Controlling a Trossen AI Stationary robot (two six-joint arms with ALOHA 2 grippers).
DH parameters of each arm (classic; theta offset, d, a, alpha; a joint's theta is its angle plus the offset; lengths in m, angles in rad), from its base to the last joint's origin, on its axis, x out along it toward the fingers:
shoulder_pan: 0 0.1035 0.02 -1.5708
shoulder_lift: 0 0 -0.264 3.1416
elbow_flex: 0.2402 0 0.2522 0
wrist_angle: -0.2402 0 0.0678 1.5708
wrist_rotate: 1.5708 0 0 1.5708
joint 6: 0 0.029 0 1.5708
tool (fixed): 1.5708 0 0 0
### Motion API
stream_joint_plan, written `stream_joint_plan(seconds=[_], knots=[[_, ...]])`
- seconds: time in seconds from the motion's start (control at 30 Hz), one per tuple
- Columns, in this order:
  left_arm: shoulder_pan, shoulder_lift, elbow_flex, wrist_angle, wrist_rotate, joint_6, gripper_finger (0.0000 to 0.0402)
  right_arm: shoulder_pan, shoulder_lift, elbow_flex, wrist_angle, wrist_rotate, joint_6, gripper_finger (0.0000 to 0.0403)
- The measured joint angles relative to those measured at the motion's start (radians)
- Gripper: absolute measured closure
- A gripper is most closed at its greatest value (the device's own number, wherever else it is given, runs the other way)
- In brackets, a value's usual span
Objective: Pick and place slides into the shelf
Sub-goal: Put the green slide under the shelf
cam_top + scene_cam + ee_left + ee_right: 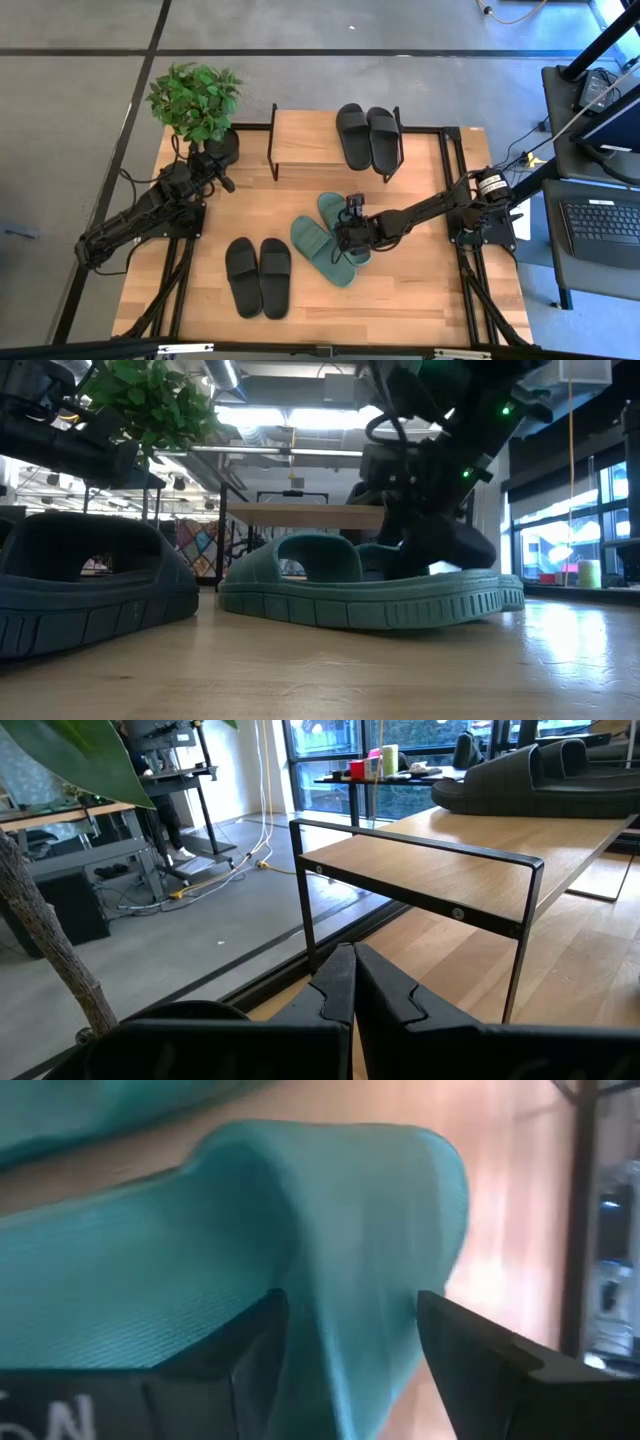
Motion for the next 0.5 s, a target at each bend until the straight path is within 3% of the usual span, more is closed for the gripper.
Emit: stream_joint_plan(seconds=[0.17, 0.5], knots=[[0.0, 0.0, 0.0, 0.0, 0.0, 0.0, 0.0401, -0.01, 0.015, 0.0, 0.027, 0.029, 0.002, 0.0223], [0.0, 0.0, 0.0, 0.0, 0.0, -0.001, 0.0401, -0.03, 0.018, 0.0, 0.027, 0.03, 0.021, 0.0366]])
